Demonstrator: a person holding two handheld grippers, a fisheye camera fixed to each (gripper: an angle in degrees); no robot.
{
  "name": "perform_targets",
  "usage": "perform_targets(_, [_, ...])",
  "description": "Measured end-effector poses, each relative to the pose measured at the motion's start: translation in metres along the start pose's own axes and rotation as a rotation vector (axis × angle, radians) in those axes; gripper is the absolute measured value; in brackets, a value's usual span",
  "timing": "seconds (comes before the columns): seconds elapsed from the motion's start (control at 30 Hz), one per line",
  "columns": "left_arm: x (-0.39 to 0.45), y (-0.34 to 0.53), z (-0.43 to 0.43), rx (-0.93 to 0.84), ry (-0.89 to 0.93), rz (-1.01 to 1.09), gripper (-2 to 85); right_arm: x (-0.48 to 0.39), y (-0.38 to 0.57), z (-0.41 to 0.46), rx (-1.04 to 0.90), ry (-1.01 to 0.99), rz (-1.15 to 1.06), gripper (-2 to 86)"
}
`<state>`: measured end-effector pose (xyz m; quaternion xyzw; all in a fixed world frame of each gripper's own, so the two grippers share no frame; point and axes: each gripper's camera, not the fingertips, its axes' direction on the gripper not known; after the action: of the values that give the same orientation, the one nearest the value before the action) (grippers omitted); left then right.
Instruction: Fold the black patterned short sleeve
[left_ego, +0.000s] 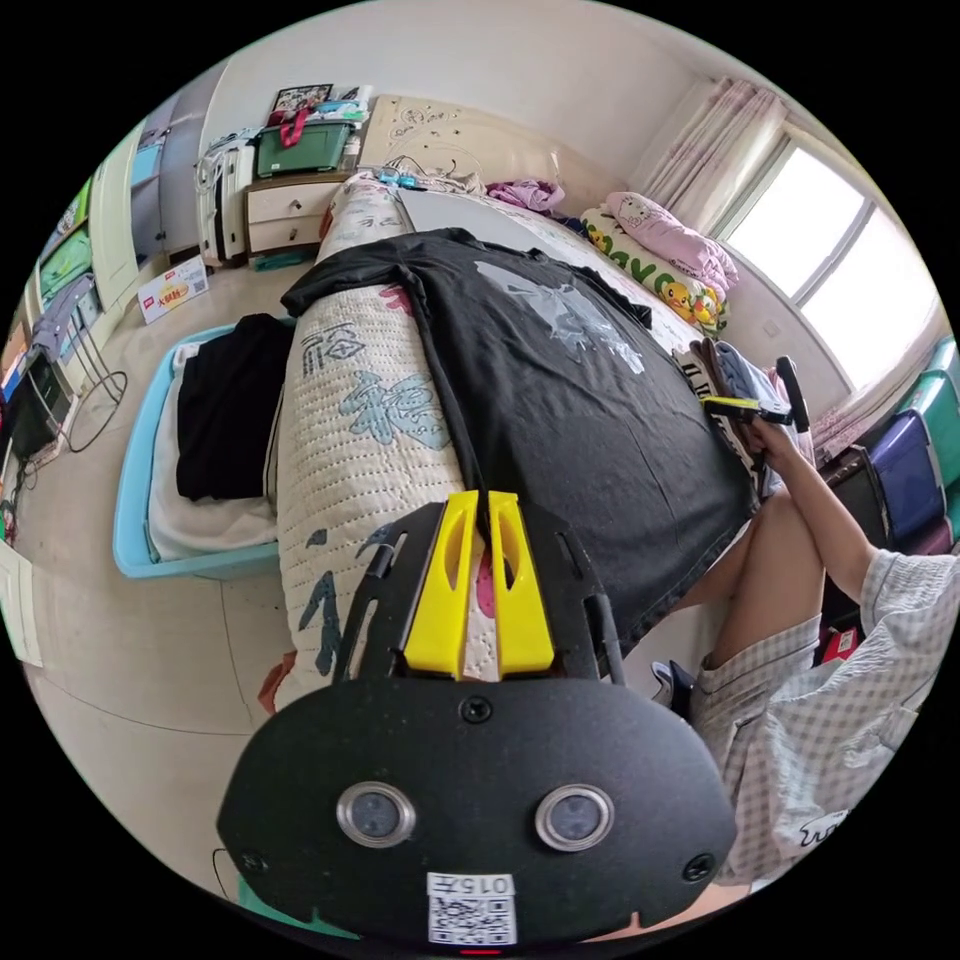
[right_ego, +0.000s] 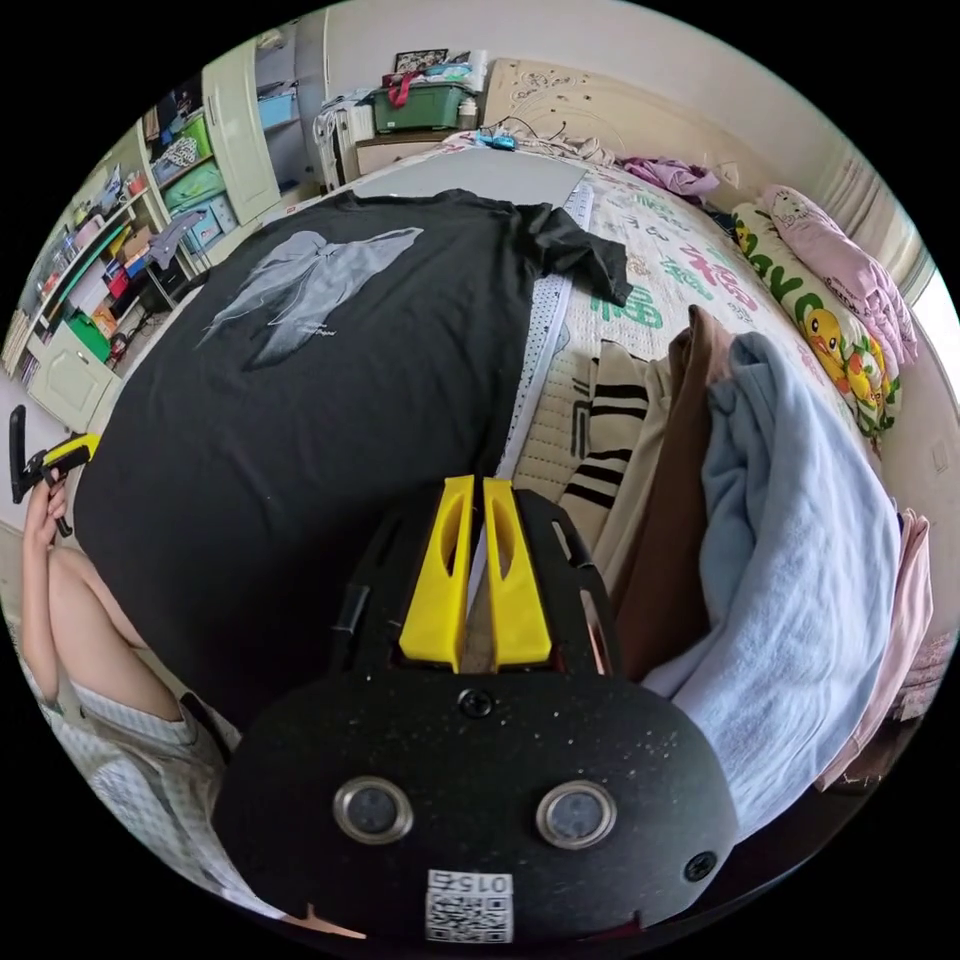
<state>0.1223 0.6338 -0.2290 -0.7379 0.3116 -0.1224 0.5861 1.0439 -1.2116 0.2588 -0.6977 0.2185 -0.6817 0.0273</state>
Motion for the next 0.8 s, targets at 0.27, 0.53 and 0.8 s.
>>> perform_targets(0.27, [-0.006, -0.003, -0.004, -0.013, 0.036, 0.007, 0.5, -0.023, -0.014, -0.004, -0.039, 0.068, 0.033, -0.4])
perform_targets(0.53, [0.006, 0.0, -0.006, 0.025, -0.022, -0.038, 0.6, -0.025, 0.019, -0.059, 0.03, -0.032, 0.114, 4.2])
perform_targets(0.8, [0.0, 0.016, -0.03, 0.102, 0.106, -0.112, 2.9, 0.018, 0.108, -0.153, 0.113, -0.397, 0.13, 7.1])
